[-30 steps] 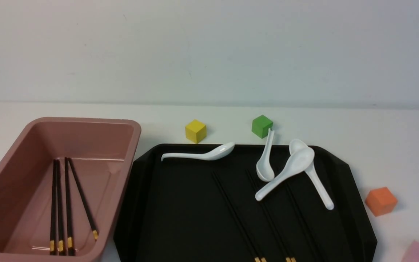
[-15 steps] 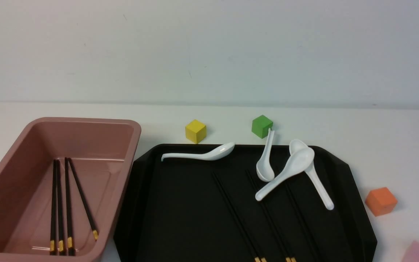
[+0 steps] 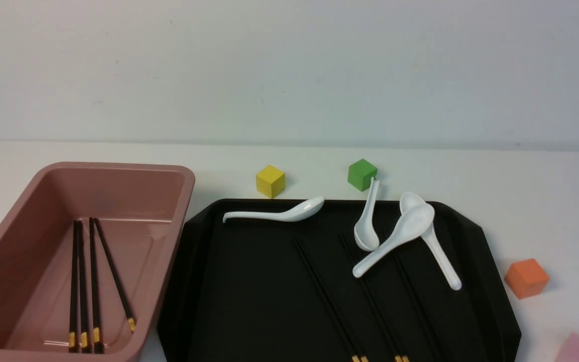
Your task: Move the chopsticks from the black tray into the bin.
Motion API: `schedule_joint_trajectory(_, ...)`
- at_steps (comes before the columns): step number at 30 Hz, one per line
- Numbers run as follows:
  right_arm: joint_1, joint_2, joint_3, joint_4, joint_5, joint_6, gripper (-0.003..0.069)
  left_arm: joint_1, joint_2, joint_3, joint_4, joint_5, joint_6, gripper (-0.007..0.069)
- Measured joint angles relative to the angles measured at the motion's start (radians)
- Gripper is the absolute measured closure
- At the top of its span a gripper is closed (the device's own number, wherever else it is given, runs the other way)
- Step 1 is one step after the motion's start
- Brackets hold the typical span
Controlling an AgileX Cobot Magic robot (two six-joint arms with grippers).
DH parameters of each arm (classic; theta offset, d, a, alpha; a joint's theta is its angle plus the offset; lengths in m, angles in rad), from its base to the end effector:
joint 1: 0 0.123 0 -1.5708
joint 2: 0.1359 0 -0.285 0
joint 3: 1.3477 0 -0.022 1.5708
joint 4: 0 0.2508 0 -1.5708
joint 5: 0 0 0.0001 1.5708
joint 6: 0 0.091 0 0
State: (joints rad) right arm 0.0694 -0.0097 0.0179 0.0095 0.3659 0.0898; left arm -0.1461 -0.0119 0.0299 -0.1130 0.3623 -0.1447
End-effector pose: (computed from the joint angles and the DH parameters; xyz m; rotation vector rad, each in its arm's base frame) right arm 0.0527 0.0040 0.1747 0.0249 1.8592 0.1198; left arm 0.0518 -0.0113 0.1714 -0.0698 1.8719 -0.3113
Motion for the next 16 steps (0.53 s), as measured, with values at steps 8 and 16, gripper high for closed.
schedule_joint_trajectory(8, 0.000, 0.000, 0.000, 0.000, 0.000, 0.000, 0.0419, 0.000, 0.000, 0.000, 0.000, 0.000, 0.000, 0.0585)
schedule_joint_trajectory(16, 0.000, 0.000, 0.000, 0.000, 0.000, 0.000, 0.0419, 0.000, 0.000, 0.000, 0.000, 0.000, 0.000, 0.0585)
